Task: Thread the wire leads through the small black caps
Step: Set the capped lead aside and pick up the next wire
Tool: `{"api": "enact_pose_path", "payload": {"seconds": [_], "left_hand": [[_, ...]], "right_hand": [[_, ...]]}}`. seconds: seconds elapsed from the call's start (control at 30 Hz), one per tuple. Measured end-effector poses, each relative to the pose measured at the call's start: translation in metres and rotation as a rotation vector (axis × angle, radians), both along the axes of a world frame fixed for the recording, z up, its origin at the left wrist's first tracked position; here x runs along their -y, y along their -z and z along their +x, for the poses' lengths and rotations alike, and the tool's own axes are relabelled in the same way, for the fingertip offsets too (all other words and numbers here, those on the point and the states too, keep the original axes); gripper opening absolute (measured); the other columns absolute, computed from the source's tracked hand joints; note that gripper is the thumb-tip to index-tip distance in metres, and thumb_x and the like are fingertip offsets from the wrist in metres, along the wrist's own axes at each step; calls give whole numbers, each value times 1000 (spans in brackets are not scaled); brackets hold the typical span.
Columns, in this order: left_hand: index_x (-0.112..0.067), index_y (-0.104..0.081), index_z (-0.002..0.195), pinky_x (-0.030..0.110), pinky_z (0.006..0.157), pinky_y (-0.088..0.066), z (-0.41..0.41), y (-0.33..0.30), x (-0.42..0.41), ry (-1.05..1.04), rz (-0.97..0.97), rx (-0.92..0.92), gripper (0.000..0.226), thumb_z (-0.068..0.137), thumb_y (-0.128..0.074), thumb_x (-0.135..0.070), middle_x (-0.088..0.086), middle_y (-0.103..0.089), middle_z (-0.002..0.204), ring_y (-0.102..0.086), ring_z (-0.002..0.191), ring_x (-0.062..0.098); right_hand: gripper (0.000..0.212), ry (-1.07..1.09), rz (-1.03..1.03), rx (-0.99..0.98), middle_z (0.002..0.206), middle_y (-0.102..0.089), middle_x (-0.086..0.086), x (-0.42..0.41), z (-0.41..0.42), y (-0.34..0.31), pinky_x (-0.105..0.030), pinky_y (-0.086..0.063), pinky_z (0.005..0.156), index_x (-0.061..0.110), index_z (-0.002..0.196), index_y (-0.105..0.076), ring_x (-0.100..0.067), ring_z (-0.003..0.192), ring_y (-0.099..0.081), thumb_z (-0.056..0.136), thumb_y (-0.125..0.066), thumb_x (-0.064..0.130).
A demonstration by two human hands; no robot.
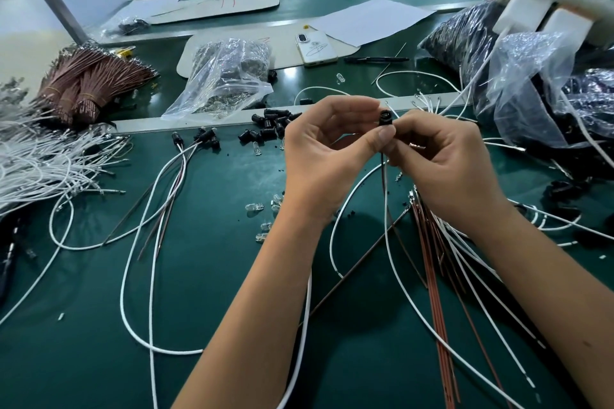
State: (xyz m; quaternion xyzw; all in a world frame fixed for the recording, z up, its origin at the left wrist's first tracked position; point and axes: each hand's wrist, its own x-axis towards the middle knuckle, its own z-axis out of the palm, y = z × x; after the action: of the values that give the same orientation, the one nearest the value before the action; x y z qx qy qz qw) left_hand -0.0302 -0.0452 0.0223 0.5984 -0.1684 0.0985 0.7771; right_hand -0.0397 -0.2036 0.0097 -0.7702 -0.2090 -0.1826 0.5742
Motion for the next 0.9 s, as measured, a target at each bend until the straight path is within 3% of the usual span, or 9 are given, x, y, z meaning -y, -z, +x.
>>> {"api": "enact_pose_path", "payload": {"seconds": [0.17, 0.27, 0.43, 0.63, 0.77, 0.9], "left_hand": [[3, -72, 95, 40, 82, -59, 0, -1, 1, -19, 26, -19, 23, 74, -82, 9, 11, -72, 83, -66, 76, 18], [-3, -74, 90, 45, 80, -59, 0, 0, 1, -25, 44, -30, 20, 74, -83, 7, 8, -71, 78, -63, 73, 19], [-2, -74, 89, 51, 82, -58, 1, 0, 1, -10, 23, -27, 18, 76, -81, 7, 14, -73, 84, -67, 78, 25], [4, -72, 92, 41, 82, -59, 2, 3, 2, 7, -34, -16, 19, 76, -78, 13, 16, -72, 85, -69, 78, 25], [8, -71, 95, 46, 82, -59, 2, 4, 2, 10, -63, -7, 21, 76, -77, 15, 18, -72, 86, -68, 77, 28], [6, -71, 95, 40, 80, -59, 1, 4, 3, 7, -85, -3, 22, 77, -75, 16, 16, -72, 84, -69, 76, 25]], "right_hand": [[9, 9, -20, 15, 79, -68, 11, 0, 0, -1, -30, -52, 70, 22, 94, -73, -8, 75, -61, 97, -70, 14], [7, 16, -39, 26, 80, -68, 6, 1, 0, -1, -42, -54, 69, 21, 94, -73, -14, 75, -62, 97, -70, 16], [13, 23, -60, 35, 78, -67, 8, 1, 2, 0, -44, -52, 68, 26, 92, -73, -19, 72, -60, 97, -70, 14], [11, 14, -38, 3, 74, -67, 12, 0, 2, 2, -28, -51, 65, 24, 91, -74, -8, 69, -59, 98, -71, 17], [10, 10, -34, -37, 70, -67, 2, 0, 3, 4, -30, -49, 62, 13, 89, -75, -13, 65, -58, 98, -73, 19], [10, -6, -15, -59, 68, -66, -1, 1, 2, 3, -25, -48, 63, 9, 88, -75, -12, 64, -58, 96, -75, 15]]}}
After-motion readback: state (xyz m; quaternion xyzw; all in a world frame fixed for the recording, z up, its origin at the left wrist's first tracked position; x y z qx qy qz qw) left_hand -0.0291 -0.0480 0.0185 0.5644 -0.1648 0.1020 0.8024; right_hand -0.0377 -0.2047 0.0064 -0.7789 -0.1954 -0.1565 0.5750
